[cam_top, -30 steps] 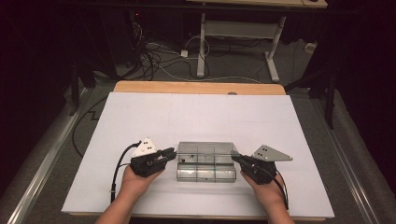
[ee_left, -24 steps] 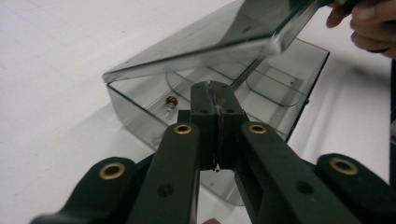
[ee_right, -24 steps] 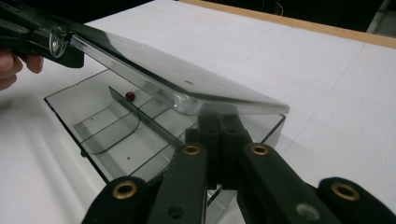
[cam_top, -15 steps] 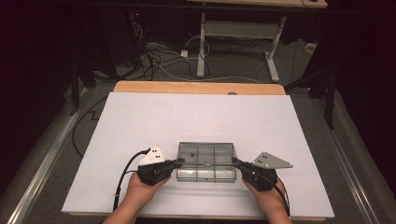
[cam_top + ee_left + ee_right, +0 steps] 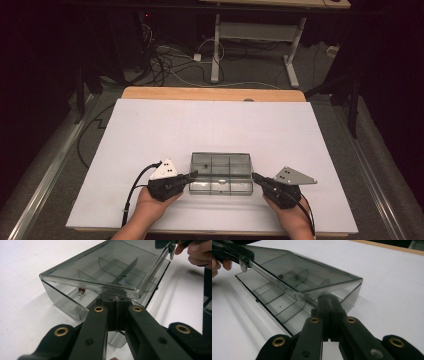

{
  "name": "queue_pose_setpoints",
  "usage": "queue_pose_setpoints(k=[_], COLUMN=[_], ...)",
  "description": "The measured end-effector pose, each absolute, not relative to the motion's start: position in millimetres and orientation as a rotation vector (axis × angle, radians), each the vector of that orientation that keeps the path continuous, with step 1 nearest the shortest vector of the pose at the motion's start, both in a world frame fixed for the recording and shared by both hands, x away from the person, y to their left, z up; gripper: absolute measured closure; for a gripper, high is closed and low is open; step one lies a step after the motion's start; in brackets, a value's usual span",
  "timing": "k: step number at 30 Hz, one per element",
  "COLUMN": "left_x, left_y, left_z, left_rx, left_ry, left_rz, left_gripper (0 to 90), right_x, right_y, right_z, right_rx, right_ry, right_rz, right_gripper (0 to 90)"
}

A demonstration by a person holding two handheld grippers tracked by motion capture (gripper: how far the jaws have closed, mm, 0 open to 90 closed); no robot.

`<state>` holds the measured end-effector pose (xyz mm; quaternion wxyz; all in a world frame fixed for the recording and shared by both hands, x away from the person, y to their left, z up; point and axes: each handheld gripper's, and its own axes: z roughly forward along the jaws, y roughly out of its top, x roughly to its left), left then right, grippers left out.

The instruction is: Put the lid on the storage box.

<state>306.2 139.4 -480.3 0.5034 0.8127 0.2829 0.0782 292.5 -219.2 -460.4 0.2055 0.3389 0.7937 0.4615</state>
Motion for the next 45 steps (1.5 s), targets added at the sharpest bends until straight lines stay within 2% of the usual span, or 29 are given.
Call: queue_pose_setpoints(k=[12, 26, 37, 38, 39, 45], left_x=[304.1, 301.6, 295.8, 292.6, 295.1, 292.3], left_y=[138.9, 142.4, 155.9, 153.1, 158.8, 170.8], left_z=[-481.0, -482.3, -487.2, -489.9, -490.2, -495.5], left_rx=[1.962, 1.975, 1.992, 1.937, 2.001, 2.022], left_ry=[0.672, 0.666, 0.695, 0.749, 0.708, 0.758], left_rz=[0.183, 0.196, 0.212, 0.178, 0.217, 0.276], left_gripper=[87.5, 87.5, 87.5, 87.5, 87.5, 87.4], right_x=[286.8, 288.8, 291.3, 291.3, 291.2, 290.0], right_y=[-242.5, -249.5, -255.4, -255.2, -255.0, -254.7], right_z=[-475.2, -483.6, -482.2, -482.2, -482.1, -482.0], right_rx=[1.011, 1.1, 1.148, 1.145, 1.146, 1.147], right_ry=[2.241, 2.296, 2.267, 2.267, 2.265, 2.254], right_rz=[1.167, 0.992, 1.051, 1.049, 1.047, 1.042], right_gripper=[90.0, 1.4, 0.1, 0.1, 0.1, 0.2])
